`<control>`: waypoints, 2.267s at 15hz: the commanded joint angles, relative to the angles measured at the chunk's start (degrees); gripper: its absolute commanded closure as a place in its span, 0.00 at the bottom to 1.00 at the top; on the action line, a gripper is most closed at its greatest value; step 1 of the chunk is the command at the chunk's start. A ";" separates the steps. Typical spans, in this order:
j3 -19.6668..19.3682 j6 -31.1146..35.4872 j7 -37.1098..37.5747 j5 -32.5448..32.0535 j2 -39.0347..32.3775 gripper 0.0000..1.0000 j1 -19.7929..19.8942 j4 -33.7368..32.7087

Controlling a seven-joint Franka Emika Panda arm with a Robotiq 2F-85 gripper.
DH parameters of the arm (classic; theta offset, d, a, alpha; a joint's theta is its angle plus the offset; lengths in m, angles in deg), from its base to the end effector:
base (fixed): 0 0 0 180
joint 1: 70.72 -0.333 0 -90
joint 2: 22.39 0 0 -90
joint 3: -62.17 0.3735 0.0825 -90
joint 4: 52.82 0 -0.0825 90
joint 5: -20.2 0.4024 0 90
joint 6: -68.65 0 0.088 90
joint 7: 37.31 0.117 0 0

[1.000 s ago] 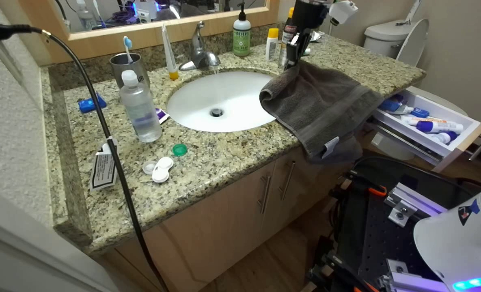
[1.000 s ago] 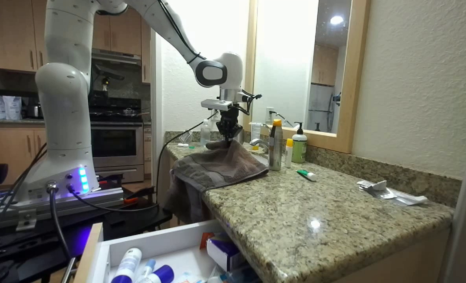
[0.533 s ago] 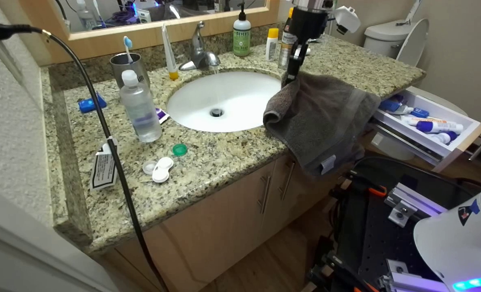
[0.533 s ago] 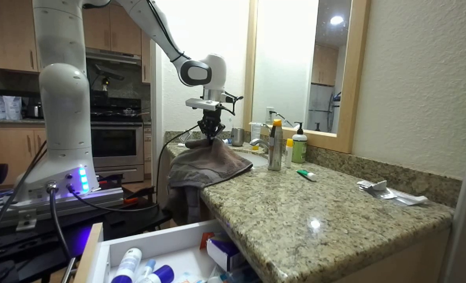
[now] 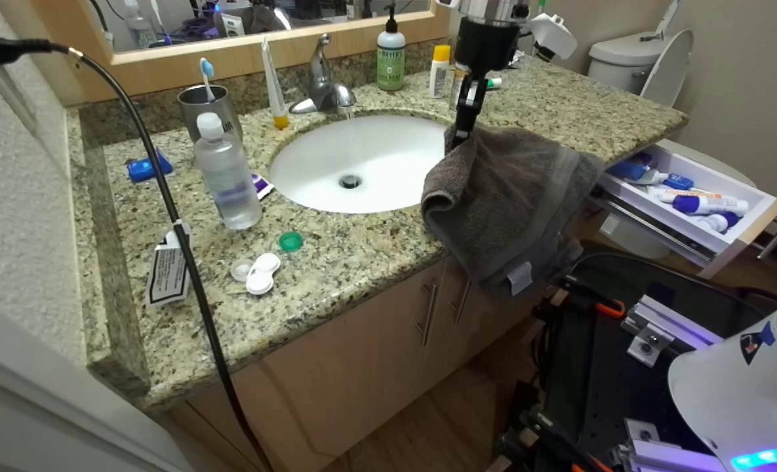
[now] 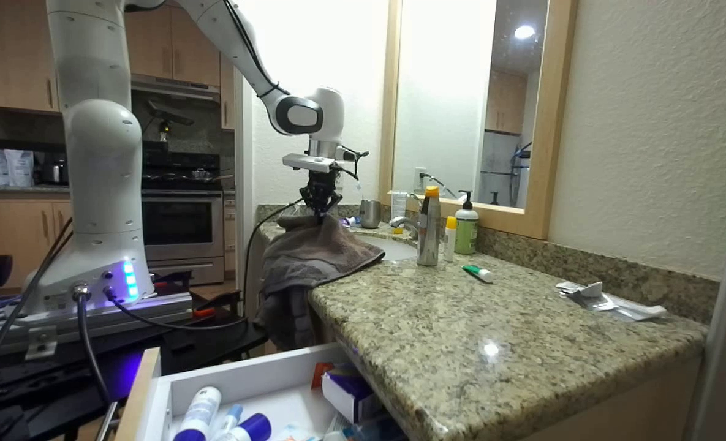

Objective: Move the two bottles with yellow tops forward then use the towel to wipe the counter

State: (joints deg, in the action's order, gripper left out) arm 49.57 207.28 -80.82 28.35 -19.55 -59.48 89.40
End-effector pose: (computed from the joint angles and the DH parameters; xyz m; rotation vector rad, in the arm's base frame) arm 0.4352 -0.1905 0.3398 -3.0248 -0.3588 -0.0691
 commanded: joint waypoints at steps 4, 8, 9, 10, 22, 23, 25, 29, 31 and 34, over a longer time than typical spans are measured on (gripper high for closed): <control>-7.33 -6.45 0.03 5.58 -11.99 0.99 8.09 -11.90; -8.28 -11.01 1.73 9.80 -19.36 0.99 14.40 -19.48; -8.33 -12.02 2.51 10.86 -21.17 0.99 16.09 -21.78; -8.37 -12.59 3.91 12.15 -23.29 0.99 17.87 -24.56; -7.92 -15.27 33.71 7.82 -46.00 0.99 33.33 -55.86; -7.91 -16.04 35.65 7.26 -47.11 0.99 34.61 -58.71; -7.73 -16.95 39.02 6.19 -49.34 0.99 36.95 -63.87; -5.16 -20.06 44.33 7.50 -51.38 0.99 41.87 -72.81; -1.78 -22.24 44.39 9.79 -50.61 0.99 43.69 -74.34; 2.50 -26.38 46.07 13.78 -51.50 0.99 45.42 -77.49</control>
State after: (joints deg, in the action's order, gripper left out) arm 47.84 185.06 -36.91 39.10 -69.41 -16.39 16.32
